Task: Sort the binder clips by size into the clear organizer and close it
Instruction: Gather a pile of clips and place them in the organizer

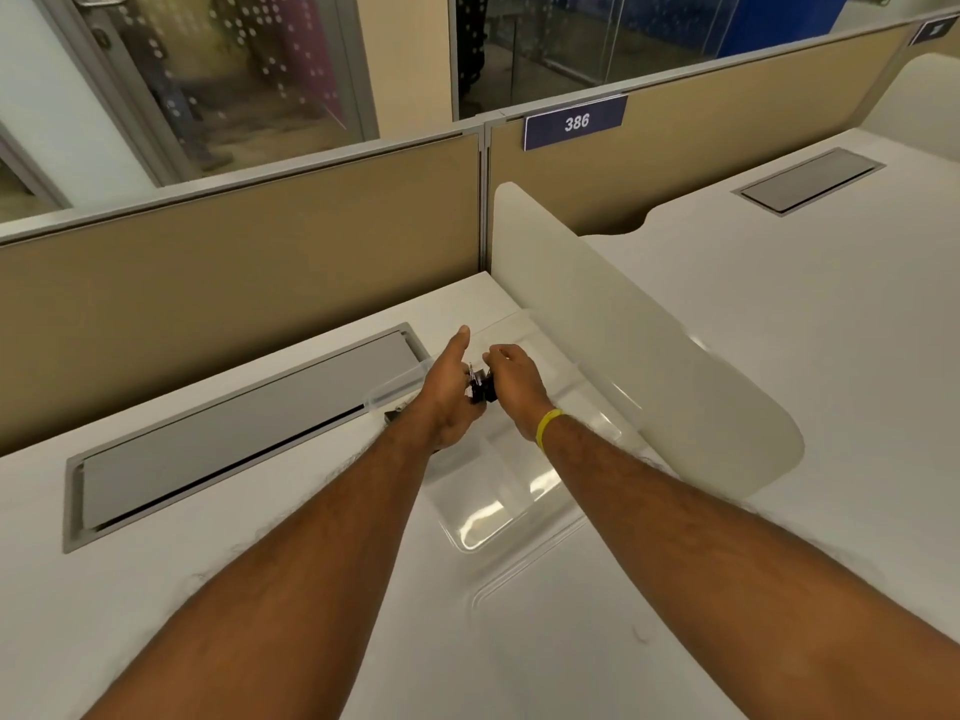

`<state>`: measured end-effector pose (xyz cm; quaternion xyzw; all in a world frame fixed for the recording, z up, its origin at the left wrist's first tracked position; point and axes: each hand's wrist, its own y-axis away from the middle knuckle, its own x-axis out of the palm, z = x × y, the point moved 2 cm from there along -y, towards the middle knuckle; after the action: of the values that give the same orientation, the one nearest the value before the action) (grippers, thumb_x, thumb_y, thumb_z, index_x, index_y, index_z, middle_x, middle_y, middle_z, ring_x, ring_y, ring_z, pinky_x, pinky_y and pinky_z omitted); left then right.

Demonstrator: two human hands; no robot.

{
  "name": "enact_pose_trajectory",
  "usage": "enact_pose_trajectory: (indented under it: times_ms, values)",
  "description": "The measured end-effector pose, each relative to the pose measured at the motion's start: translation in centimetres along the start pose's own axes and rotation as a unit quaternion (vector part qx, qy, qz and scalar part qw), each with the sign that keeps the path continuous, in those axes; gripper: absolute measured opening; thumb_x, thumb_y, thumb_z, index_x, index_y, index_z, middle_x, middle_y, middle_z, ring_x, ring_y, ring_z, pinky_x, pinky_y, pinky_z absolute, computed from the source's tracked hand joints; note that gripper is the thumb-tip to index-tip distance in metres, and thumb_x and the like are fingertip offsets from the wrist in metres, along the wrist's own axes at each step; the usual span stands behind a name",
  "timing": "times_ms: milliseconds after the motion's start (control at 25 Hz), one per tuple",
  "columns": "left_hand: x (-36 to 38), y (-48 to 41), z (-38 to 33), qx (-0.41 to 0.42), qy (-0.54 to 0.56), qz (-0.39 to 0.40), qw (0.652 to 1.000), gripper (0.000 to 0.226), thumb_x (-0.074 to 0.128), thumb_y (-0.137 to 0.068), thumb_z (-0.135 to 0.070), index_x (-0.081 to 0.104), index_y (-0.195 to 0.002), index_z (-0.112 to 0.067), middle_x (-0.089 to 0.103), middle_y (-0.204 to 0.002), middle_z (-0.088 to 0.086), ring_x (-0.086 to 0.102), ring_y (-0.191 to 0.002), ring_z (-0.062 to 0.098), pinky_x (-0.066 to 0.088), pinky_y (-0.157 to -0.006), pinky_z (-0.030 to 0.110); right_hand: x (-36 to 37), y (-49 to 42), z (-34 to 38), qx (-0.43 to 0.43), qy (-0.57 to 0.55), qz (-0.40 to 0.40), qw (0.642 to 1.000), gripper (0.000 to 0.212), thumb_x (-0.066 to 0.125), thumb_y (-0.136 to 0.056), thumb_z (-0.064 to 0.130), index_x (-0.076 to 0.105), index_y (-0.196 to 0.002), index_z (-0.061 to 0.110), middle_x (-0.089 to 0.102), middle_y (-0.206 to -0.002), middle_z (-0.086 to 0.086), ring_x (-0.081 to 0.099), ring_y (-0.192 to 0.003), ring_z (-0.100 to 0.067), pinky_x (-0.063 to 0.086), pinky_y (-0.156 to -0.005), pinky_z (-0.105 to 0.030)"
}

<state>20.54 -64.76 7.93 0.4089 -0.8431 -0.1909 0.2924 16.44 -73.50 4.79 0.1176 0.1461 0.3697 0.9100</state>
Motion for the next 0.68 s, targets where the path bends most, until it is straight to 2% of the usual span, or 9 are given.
enact_pose_trajectory:
  times_ms: [120,240,360,520,600,680]
  values:
    - [-0.7,0.1,0.0,0.015,-0.019,-0.021,0.999,0.069,0.045,-0.095,-0.055,0.028,-0.149,-0.015,0.034,-0.152,0.010,0.043,-0.133,0.029,0.038,-0.110,0.045,-0.5,0.4,0.1,-0.004,0.026,0.007,1.000,0.029,0.042,-0.096,0.021,0.060,-0.115,0.007,0.063,-0.115,-0.012,0.057,-0.112,-0.030,0.044,-0.097,-0.041]
    - [-1.7,0.4,0.2,0.040,-0.060,-0.023,0.997,0.072,0.043,-0.095,-0.056,0.025,-0.151,-0.016,0.024,-0.158,0.009,0.027,-0.144,0.029,0.031,-0.113,0.043,-1.2,0.9,0.2,-0.012,0.047,-0.005,0.999,0.034,0.038,-0.097,0.018,0.058,-0.117,-0.001,0.061,-0.121,-0.016,0.054,-0.115,-0.032,0.042,-0.099,-0.042]
    - [-2.5,1.4,0.6,0.073,-0.128,-0.009,0.989,0.070,0.036,-0.097,-0.058,0.025,-0.152,-0.015,0.025,-0.158,0.008,0.024,-0.145,0.026,0.025,-0.118,0.044,-2.2,1.2,0.3,-0.030,0.068,-0.018,0.997,0.036,0.037,-0.097,0.015,0.056,-0.119,-0.005,0.059,-0.124,-0.017,0.053,-0.117,-0.034,0.041,-0.103,-0.045]
    - [-3.5,3.5,1.3,0.122,-0.212,-0.027,0.969,0.063,0.031,-0.098,-0.058,0.034,-0.148,-0.019,0.039,-0.150,-0.003,0.037,-0.135,0.015,0.026,-0.114,0.036,-3.6,2.9,-0.3,-0.028,0.061,-0.002,0.998,0.035,0.039,-0.097,0.020,0.057,-0.127,0.015,0.056,-0.130,-0.003,0.051,-0.118,-0.020,0.039,-0.101,-0.031]
    - [-3.9,4.9,1.7,0.127,-0.223,-0.036,0.966,0.058,0.030,-0.100,-0.054,0.038,-0.146,-0.019,0.045,-0.141,-0.003,0.041,-0.127,0.013,0.029,-0.108,0.032,-4.1,4.1,-0.8,-0.033,0.069,0.010,0.997,0.036,0.039,-0.098,0.020,0.055,-0.130,0.015,0.056,-0.131,-0.003,0.050,-0.119,-0.019,0.038,-0.100,-0.028]
    - [-4.5,6.4,2.4,0.132,-0.227,-0.041,0.964,0.053,0.031,-0.100,-0.052,0.040,-0.144,-0.022,0.045,-0.143,0.000,0.042,-0.127,0.014,0.030,-0.107,0.033,-4.3,5.5,-1.2,-0.043,0.083,0.019,0.995,0.037,0.039,-0.098,0.019,0.054,-0.132,0.014,0.056,-0.132,-0.004,0.050,-0.119,-0.019,0.037,-0.097,-0.026]
